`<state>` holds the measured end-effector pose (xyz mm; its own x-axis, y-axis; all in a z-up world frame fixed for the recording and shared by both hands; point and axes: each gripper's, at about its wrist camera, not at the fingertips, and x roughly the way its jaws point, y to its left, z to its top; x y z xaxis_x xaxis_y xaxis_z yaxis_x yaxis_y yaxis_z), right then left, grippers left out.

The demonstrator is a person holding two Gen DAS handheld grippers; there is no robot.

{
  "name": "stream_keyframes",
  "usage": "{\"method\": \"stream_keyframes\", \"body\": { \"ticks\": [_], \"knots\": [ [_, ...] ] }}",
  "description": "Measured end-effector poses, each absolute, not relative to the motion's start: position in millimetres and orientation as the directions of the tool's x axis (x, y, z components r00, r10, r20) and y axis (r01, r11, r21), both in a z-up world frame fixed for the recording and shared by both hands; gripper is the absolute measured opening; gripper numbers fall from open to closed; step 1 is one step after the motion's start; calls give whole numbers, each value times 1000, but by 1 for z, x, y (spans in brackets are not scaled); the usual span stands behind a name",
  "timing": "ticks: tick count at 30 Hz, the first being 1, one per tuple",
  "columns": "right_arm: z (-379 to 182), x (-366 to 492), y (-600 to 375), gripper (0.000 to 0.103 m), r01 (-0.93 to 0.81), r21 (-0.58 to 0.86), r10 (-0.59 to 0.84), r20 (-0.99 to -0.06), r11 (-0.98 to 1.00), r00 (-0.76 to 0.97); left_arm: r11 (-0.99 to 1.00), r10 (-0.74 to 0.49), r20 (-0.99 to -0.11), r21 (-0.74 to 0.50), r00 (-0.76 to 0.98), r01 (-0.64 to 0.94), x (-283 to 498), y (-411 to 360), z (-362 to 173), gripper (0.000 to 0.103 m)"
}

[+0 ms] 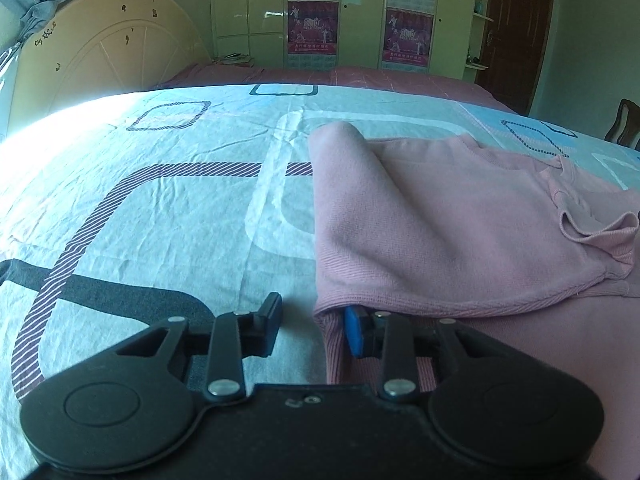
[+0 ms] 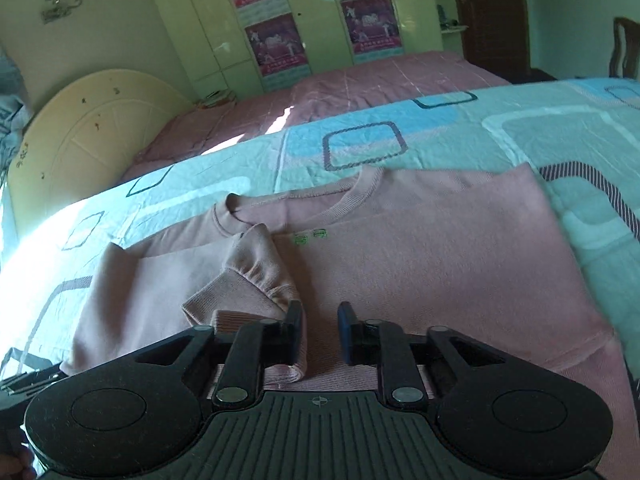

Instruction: Fold small clothes

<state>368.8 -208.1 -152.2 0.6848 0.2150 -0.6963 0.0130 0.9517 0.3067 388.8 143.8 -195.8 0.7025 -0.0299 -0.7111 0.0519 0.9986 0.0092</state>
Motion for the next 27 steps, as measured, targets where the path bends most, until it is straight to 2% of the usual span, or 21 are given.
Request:
{"method": "stream_keyframes", "body": {
  "ticks": [1,4,6,8,12,13,15,16,18,21,23,27],
  "knots": [
    [-148,364,-199,86,-24,281,215,-675,959,705,999,-30,-712,9,702,53,389,144,-196,33],
    [-146,359,-171,87,-143,194,238,-669,970,704,999,-33,-713,3,701,51,392,145,-197,33],
    [-150,359,-153,68,-209,120,234,-684,970,691,999,-31,-712,7,701,52,392,144,-197,33],
    [-160,362,-136,59,-266,47,221,-704,963,675,999,-30,-712,9,701,52,392,144,-197,33],
    [-185,371,-122,59,-321,-85,162,-726,943,669,999,-27,-713,14,700,53,393,144,-197,33],
    [-189,374,-122,56,-340,-89,171,-730,936,662,998,-26,-713,15,700,53,393,143,-197,33],
    [-194,382,-123,6,-363,-91,177,-748,927,640,998,-24,-713,18,701,52,393,143,-197,33],
    [-193,384,-125,6,-359,-83,180,-746,930,641,998,-23,-713,19,701,52,393,143,-197,33],
    [-183,389,-145,6,-296,30,222,-732,955,644,999,-21,-712,20,702,50,393,143,-197,34],
    [-166,393,-204,6,-72,301,273,-708,951,651,999,-16,-710,18,704,41,393,142,-198,34],
    [-171,390,-243,6,72,418,277,-711,906,646,999,-14,-709,15,705,35,392,142,-198,34],
    [-192,381,-279,6,196,454,262,-758,869,597,999,-10,-703,19,711,33,392,143,-198,33]
  ]
}}
